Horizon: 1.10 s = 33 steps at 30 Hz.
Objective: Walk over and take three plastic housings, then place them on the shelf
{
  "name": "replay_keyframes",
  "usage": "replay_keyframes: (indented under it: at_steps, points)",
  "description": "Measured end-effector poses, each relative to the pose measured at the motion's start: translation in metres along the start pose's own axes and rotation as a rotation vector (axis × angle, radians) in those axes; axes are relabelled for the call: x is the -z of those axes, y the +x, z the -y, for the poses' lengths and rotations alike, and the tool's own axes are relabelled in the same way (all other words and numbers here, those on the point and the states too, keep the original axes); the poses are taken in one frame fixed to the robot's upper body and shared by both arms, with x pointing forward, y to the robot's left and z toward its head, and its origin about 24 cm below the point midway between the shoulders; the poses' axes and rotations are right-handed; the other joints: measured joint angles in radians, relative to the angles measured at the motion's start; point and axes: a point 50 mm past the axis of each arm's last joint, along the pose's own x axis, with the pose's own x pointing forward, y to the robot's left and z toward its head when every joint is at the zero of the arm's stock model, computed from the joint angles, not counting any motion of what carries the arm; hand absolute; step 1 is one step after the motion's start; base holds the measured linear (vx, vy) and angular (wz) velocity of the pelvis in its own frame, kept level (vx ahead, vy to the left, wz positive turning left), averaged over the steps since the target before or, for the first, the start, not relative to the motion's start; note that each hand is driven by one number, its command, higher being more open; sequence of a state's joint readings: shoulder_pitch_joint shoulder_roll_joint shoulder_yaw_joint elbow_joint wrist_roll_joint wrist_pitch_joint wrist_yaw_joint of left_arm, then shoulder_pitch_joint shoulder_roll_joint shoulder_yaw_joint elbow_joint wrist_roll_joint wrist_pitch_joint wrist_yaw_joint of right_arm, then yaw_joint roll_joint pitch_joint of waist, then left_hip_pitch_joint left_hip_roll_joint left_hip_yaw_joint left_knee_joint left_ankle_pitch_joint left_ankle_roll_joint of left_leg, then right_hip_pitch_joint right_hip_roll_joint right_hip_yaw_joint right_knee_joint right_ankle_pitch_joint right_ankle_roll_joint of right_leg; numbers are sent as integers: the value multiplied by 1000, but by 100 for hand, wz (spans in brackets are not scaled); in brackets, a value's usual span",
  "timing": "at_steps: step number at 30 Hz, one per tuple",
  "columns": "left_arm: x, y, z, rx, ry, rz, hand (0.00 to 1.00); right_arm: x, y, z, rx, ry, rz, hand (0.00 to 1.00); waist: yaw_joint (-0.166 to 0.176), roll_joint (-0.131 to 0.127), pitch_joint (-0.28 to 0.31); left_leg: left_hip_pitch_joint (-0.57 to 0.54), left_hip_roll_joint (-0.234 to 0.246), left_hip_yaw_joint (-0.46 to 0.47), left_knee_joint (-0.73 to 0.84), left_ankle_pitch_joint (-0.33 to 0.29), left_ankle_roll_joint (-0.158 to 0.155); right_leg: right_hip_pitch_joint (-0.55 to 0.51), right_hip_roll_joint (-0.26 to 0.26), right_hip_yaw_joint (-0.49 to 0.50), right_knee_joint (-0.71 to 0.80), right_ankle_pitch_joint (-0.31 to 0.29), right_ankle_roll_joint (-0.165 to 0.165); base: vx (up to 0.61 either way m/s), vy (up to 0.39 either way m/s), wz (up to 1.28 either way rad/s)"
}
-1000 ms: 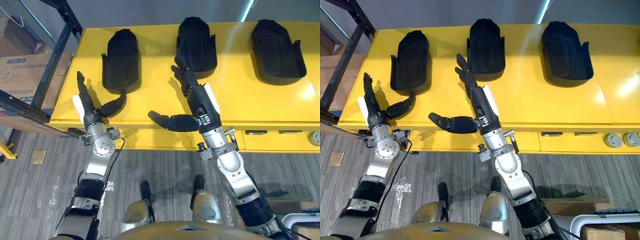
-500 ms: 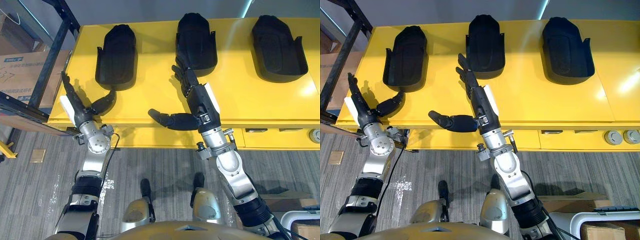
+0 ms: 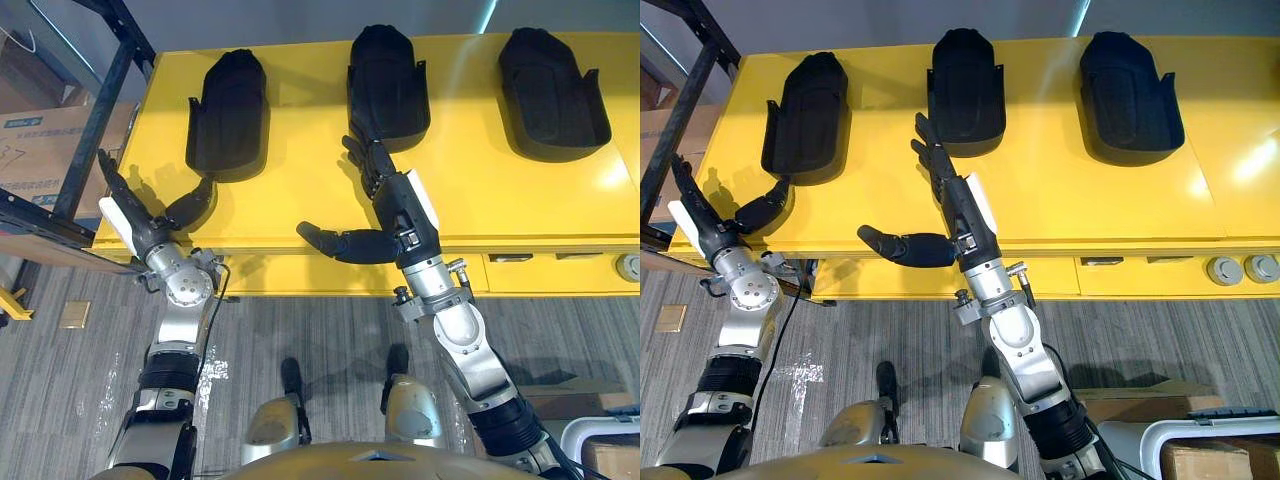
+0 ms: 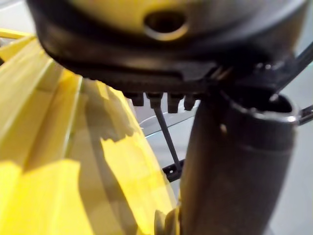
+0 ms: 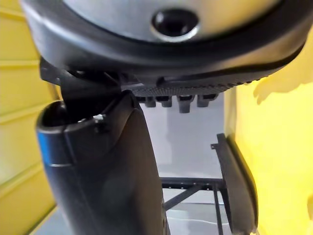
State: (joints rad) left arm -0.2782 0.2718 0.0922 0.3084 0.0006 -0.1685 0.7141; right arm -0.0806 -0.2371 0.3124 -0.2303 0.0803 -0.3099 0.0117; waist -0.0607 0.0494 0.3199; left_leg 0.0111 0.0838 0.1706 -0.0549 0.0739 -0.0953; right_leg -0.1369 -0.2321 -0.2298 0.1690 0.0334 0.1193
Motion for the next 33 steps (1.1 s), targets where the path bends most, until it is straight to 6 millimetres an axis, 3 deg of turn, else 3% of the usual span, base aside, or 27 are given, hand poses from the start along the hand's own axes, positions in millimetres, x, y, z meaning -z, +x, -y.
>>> replay_keyframes:
  at_steps: [11, 26, 33]
  points:
    - [1, 1, 1, 34, 15, -11, 100, -6, -3, 42, 151, -185, 8, 100, 0, 0, 0, 21, 2, 14, 3, -7, -2, 17, 3, 12, -1, 2, 1, -7, -2, -3]
    - [9, 5, -1, 34, 48, -53, 100, 0, -22, 55, 214, -230, -59, 100, -2, 0, 0, 31, 16, 24, 16, -23, -11, 42, 21, 17, -31, 13, 0, 1, -2, -2]
    - [3, 14, -4, 25, 42, -37, 100, -5, -19, 64, 132, -527, -63, 100, 0, 0, 0, 33, 16, 24, 19, -24, -10, 46, 21, 16, -31, 13, 0, 0, 0, 0]
